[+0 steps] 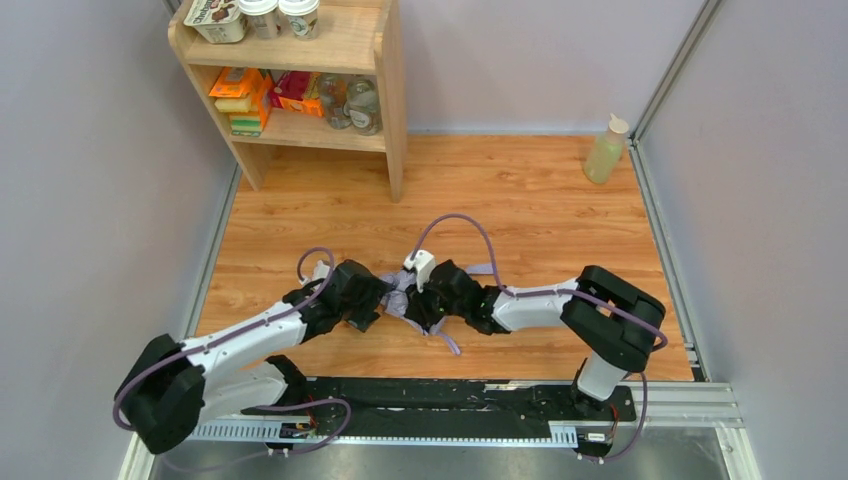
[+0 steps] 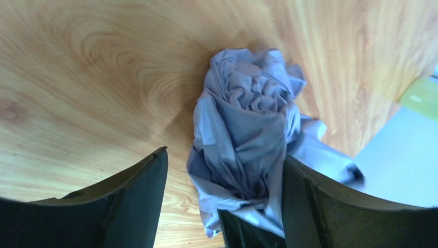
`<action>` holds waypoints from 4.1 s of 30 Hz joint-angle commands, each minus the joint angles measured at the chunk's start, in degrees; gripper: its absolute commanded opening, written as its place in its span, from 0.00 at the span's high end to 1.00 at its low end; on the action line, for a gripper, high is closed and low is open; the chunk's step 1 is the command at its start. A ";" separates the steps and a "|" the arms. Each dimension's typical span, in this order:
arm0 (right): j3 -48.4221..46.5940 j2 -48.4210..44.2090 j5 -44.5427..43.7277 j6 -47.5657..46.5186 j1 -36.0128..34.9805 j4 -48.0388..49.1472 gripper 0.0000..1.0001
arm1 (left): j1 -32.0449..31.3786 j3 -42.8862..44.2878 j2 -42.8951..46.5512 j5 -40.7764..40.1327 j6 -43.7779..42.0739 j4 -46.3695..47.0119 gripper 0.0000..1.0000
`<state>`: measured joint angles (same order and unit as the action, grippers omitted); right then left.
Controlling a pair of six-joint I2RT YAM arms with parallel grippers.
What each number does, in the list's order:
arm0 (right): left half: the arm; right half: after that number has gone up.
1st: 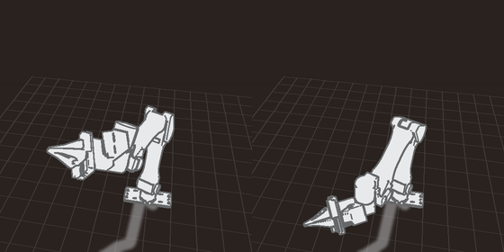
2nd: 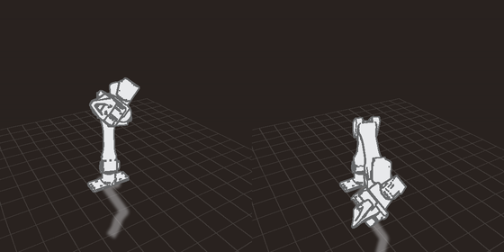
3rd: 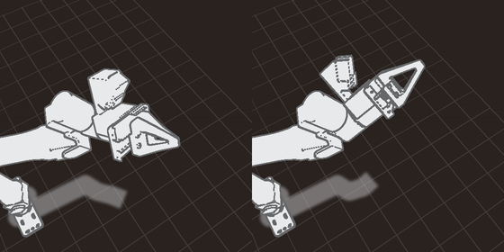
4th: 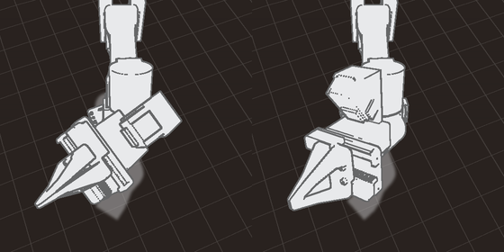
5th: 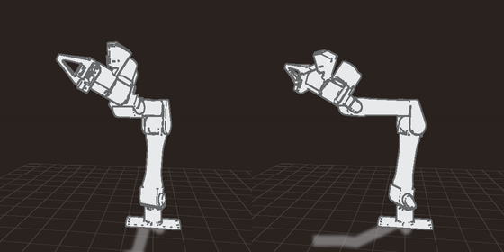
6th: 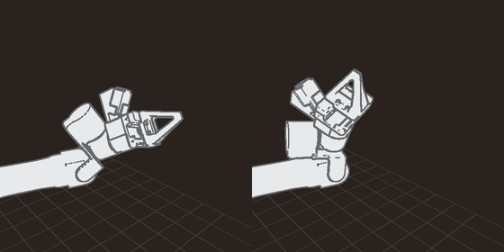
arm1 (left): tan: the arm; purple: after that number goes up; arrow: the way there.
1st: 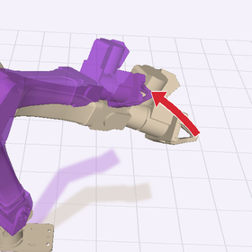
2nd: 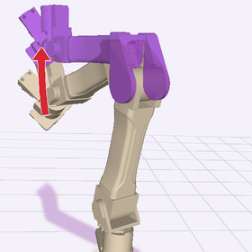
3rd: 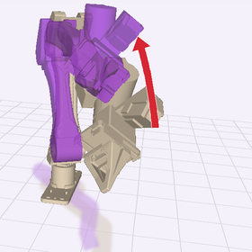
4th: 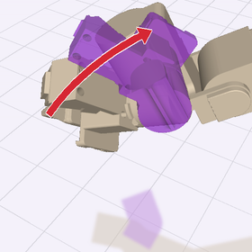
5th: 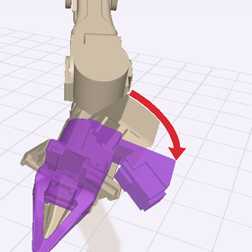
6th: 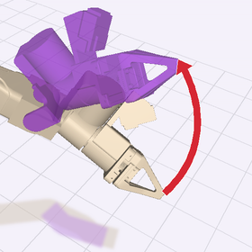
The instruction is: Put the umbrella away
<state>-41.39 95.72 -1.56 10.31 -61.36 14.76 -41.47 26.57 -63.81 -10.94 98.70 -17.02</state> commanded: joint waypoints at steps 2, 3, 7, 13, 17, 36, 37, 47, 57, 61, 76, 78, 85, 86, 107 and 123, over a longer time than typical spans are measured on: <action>4.83 7.19 30.62 13.50 11.42 1.58 1.00 | 0.08 -1.86 11.85 -6.90 -4.74 -7.86 0.21; 4.48 8.59 34.05 14.99 13.09 2.19 1.00 | -0.01 -2.91 14.30 -6.55 -4.39 -6.73 0.21; 3.33 13.52 42.60 19.66 17.85 6.05 1.00 | -0.01 -5.90 16.44 -3.66 -3.69 0.02 0.20; 0.87 19.06 48.05 21.86 19.17 8.70 1.00 | -0.01 -4.95 7.05 -1.54 -6.84 14.81 0.20; -0.53 21.34 50.42 22.13 19.79 9.14 1.00 | -0.19 -3.89 2.47 -1.80 -9.48 22.11 0.20; -20.12 11.86 41.48 6.14 15.75 -25.99 0.75 | -1.42 -9.52 -12.57 -2.68 -1.84 11.40 0.94; -21.53 10.72 38.94 5.61 15.05 -28.54 0.67 | -1.42 -9.34 -12.48 -2.68 -2.19 10.87 0.96; -28.67 -0.53 6.97 -1.68 4.43 -42.81 0.02 | -2.21 -8.02 -8.96 -1.98 -0.61 5.42 1.00; -18.04 1.30 -14.78 -9.25 -8.41 -28.93 0.01 | -2.21 -3.10 -8.35 2.94 5.89 -5.05 1.00; -14.08 3.41 -20.91 -7.41 -9.83 -24.00 0.04 | -2.21 -3.36 -8.52 4.52 7.21 -4.52 1.00; -4.32 2.09 -21.37 -5.82 -9.39 -11.34 0.14 | -2.21 -6.70 -4.13 3.65 8.35 -2.58 1.00; -4.58 3.41 -22.51 -5.04 -8.69 -12.12 0.20 | -2.21 -6.97 -2.91 3.47 8.44 -2.93 1.00; -3.18 5.79 -10.08 -3.09 -3.42 -11.96 0.80 | -2.21 -8.20 3.59 -0.38 6.95 -3.38 0.96; -2.57 5.62 -6.38 -3.10 -2.19 -11.08 0.85 | -2.21 -8.72 5.87 -1.36 5.82 -3.20 0.88; -4.75 15.28 37.32 6.04 12.31 -4.22 1.00 | -2.21 -2.93 11.10 -6.11 -1.06 1.21 0.20; -11.96 24.95 56.67 11.84 16.63 -5.61 1.00 | -1.86 -7.31 -7.55 -13.41 1.59 4.88 0.23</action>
<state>-54.00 115.04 52.27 21.63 -43.83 20.27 -43.51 22.04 -65.95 -21.12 101.49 -8.10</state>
